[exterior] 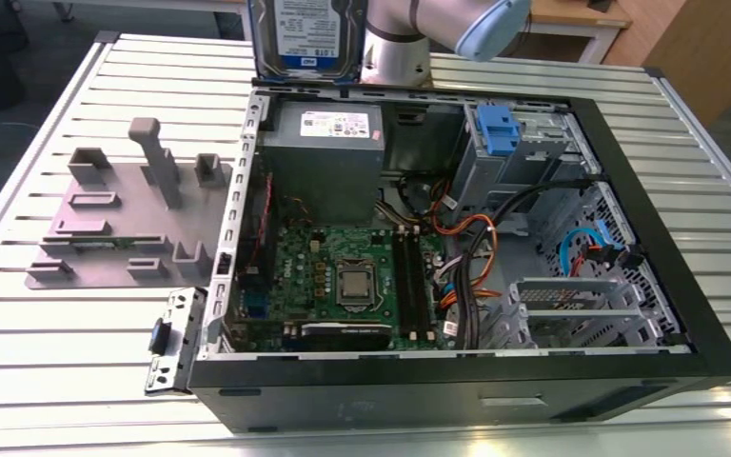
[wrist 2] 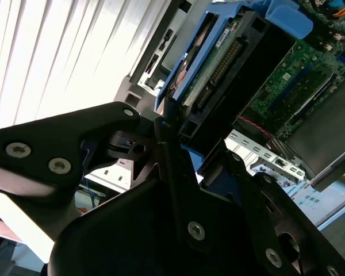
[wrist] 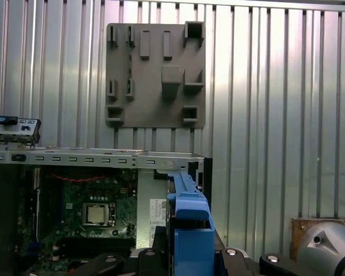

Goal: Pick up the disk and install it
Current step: 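Pick up the disk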

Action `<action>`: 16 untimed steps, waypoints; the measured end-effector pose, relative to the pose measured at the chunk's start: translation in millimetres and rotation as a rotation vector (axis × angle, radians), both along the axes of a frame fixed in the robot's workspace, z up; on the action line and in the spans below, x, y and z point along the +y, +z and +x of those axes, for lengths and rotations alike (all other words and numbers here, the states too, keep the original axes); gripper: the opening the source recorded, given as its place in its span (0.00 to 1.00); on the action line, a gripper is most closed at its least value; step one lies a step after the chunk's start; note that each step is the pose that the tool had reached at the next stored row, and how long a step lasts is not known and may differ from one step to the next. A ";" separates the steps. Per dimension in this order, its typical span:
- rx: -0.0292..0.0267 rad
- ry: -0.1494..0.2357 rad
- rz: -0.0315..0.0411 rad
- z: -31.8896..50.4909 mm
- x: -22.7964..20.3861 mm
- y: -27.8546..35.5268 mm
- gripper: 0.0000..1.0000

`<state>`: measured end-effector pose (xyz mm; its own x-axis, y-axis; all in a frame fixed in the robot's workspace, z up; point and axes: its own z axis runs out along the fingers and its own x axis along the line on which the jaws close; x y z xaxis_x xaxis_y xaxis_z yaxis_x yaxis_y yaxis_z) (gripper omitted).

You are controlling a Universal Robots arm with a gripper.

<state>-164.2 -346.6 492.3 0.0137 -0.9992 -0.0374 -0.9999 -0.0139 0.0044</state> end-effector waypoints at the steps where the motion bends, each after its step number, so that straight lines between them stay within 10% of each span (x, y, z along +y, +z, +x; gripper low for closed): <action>1: 0.0000 0.000 0.0000 0.0 -0.2 0.0 0.36; 16: 0.0000 0.000 0.0000 0.0 -3.6 0.0 0.36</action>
